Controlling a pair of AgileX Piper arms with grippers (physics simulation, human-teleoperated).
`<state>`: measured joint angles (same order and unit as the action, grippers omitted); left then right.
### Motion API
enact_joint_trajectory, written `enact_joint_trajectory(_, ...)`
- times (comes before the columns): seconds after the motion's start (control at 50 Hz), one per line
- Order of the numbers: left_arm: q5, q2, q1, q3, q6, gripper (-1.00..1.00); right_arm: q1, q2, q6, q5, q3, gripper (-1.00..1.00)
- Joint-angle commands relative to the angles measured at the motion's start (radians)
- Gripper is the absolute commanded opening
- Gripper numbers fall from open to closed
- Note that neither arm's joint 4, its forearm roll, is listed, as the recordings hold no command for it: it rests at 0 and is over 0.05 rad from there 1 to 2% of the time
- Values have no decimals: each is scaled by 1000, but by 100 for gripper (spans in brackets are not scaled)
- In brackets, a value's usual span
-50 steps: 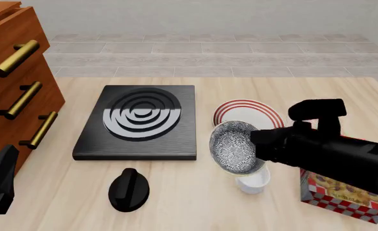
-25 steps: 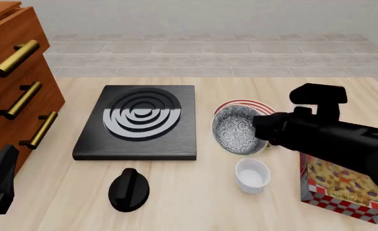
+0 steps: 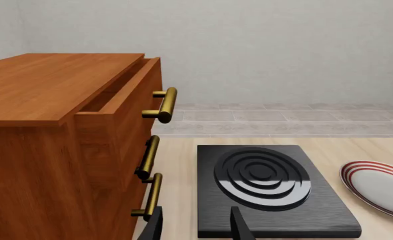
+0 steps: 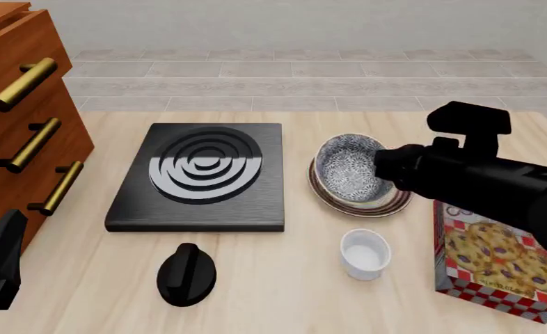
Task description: Pick the akita bowl next to the ramekin and place it on the plate.
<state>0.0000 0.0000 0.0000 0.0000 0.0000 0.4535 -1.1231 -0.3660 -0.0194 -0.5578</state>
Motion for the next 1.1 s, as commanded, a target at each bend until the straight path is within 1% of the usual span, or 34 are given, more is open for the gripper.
enact_joint_trajectory(0.02, 0, 0, 0, 0, 0, 100, -39, -12, -3, -11, -22, -100)
enact_joint_trajectory(0.08, 0, 0, 0, 0, 0, 100, -38, -14, -11, -18, -15, -100)
enact_joint_trajectory(0.34, 0, 0, 0, 0, 0, 100, -69, -60, -8, -54, -15, -100)
enact_joint_trajectory(0.64, 0, 0, 0, 0, 0, 100, -110, -121, 7, -85, -38, -100)
enact_joint_trajectory(0.74, 0, 0, 0, 0, 0, 100, -125, -150, 22, -98, -49, -100)
enact_joint_trajectory(0.94, 0, 0, 0, 0, 0, 100, -152, -174, 41, -116, -41, -100)
enact_joint_trajectory(1.1, 0, 0, 0, 0, 0, 100, -172, -204, 45, -135, -45, -100)
